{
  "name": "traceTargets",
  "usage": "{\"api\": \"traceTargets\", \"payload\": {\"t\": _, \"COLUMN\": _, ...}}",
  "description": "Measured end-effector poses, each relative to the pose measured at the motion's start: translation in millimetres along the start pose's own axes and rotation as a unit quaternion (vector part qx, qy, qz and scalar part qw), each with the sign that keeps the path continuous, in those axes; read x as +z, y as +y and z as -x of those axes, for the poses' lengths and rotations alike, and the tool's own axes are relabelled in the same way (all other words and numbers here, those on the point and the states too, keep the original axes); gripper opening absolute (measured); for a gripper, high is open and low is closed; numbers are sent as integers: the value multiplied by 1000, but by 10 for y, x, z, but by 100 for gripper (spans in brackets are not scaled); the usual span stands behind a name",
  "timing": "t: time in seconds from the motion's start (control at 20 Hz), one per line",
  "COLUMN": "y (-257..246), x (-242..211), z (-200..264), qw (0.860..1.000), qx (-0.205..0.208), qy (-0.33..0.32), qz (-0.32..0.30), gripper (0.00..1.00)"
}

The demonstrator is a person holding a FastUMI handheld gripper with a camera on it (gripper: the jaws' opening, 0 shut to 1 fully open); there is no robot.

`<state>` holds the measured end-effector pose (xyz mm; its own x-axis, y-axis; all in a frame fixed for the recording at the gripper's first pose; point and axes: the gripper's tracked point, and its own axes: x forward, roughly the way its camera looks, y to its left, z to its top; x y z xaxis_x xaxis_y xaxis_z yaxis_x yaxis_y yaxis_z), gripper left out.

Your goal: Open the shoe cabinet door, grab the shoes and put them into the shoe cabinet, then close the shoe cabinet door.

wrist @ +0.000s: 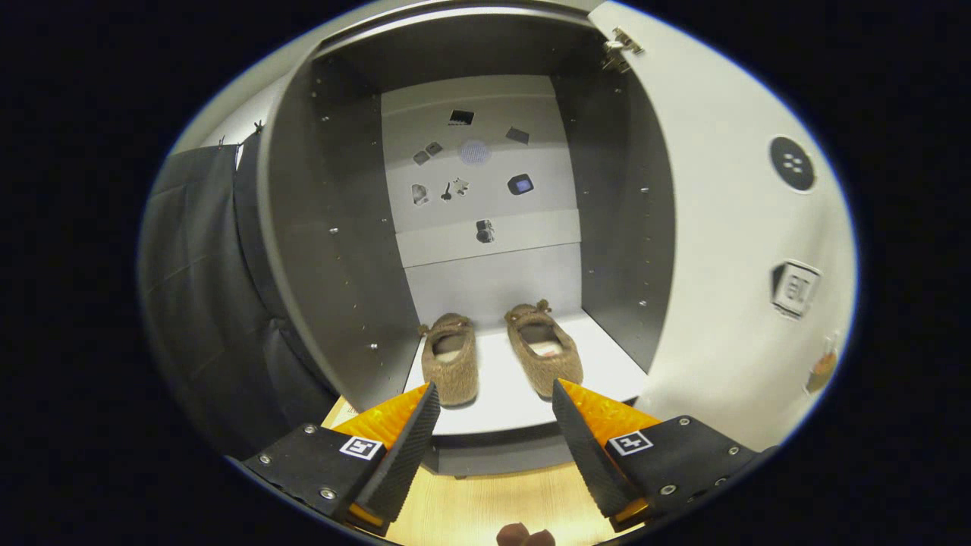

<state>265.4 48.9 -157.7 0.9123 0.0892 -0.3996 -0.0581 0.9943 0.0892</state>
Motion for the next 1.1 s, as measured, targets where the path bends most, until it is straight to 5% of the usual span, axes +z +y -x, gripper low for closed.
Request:
{"api": "traceTargets", "payload": {"t": 0.55, "y": -249, "x": -262, "z": 1572, "qw": 998, "qx": 44, "qy": -37, "qz": 10, "gripper": 94}}
{"api": "traceTargets", "payload": {"t": 1.1, "y": -1272, "x": -597, "z": 2699, "qw": 991, "qx": 122, "qy": -47, "qz": 2, "gripper": 93}}
